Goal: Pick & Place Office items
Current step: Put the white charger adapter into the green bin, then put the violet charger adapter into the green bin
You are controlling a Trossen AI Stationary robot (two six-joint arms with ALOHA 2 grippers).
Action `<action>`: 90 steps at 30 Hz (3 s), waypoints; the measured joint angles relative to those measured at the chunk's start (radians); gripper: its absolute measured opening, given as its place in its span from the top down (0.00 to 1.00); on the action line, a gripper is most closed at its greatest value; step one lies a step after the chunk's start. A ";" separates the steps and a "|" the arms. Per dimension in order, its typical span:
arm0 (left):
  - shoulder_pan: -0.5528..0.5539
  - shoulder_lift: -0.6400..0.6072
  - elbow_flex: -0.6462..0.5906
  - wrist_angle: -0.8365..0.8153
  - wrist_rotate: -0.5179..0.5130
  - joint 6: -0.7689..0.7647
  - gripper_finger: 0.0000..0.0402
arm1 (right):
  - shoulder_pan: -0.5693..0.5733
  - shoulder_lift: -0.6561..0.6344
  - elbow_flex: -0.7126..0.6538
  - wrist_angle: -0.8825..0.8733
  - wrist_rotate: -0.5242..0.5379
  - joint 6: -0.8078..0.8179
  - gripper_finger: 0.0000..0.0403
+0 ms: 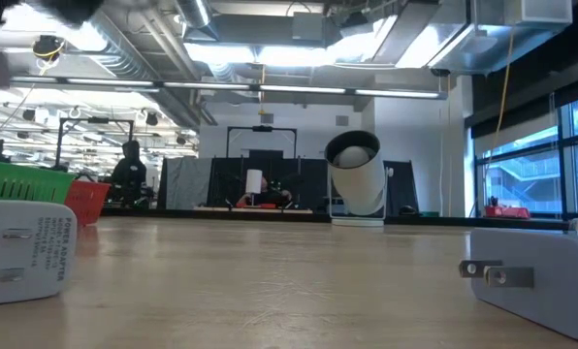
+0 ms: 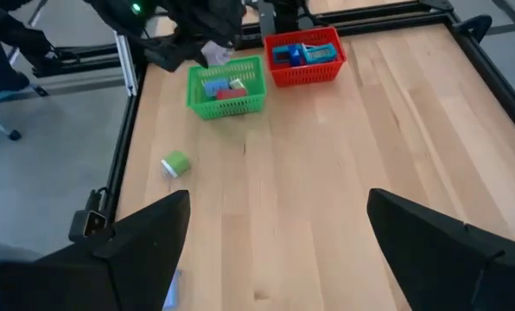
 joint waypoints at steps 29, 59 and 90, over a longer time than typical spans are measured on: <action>0.103 0.000 -0.215 0.150 0.210 0.039 0.38 | 0.054 0.020 0.000 -0.311 -0.020 0.257 0.12; 0.199 -0.002 0.336 0.148 -0.583 0.333 0.40 | 0.062 0.007 -0.680 -0.254 0.028 1.417 0.12; 0.484 -0.042 0.378 0.128 -0.541 0.947 0.40 | 0.060 0.054 -0.911 -0.072 0.156 2.023 0.12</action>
